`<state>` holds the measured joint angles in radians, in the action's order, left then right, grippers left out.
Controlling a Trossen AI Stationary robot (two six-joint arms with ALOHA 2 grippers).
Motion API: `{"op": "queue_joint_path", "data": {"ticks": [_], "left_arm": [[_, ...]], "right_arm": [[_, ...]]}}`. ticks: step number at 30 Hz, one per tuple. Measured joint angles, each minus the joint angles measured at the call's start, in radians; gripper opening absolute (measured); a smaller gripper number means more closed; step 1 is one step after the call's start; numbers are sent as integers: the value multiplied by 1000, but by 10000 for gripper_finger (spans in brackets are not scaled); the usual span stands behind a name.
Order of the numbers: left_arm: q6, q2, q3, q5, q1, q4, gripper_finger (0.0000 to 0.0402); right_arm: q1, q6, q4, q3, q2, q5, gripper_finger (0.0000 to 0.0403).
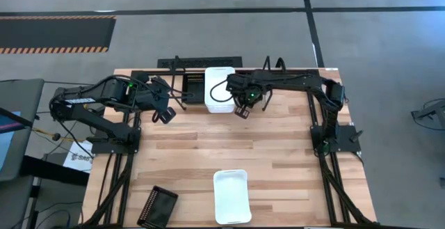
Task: Stack baskets on shelf by color
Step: Stack the black bin on top of the right black bin on the shelf, then stack the white bin on top of the white bin on the shelf
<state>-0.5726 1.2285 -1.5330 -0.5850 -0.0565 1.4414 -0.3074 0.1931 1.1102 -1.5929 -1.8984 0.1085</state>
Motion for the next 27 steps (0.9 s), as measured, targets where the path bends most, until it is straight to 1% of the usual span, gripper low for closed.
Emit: {"op": "queue_joint_path", "data": {"ticks": [5, 9, 11, 15, 18, 21, 24, 27], "left_arm": [[-1, 0, 0, -1, 0, 0, 0], [-1, 0, 0, -3, 0, 0, 0], [-1, 0, 0, -3, 0, 0, 0], [-1, 0, 0, -2, 0, 0, 0], [0, 0, 0, 2, 0, 1, 0], [7, 0, 0, 2, 0, 4, 0], [13, 0, 0, 2, 0, 4, 0], [27, 0, 0, 6, 0, 4, 0]], "right_arm": [[52, 47, 67, -37, 0, 9, 1], [97, 50, 118, -105, 0, 111, 1], [103, 50, 142, -142, 1, 121, 1], [132, 43, 224, -193, 1, 64, 1], [187, 5, 302, -208, 1, 0, 0], [245, -7, 345, -209, 1, -41, 0], [303, 4, 348, -209, 1, -76, 0], [361, 58, 322, -209, 1, -106, 1]]}}
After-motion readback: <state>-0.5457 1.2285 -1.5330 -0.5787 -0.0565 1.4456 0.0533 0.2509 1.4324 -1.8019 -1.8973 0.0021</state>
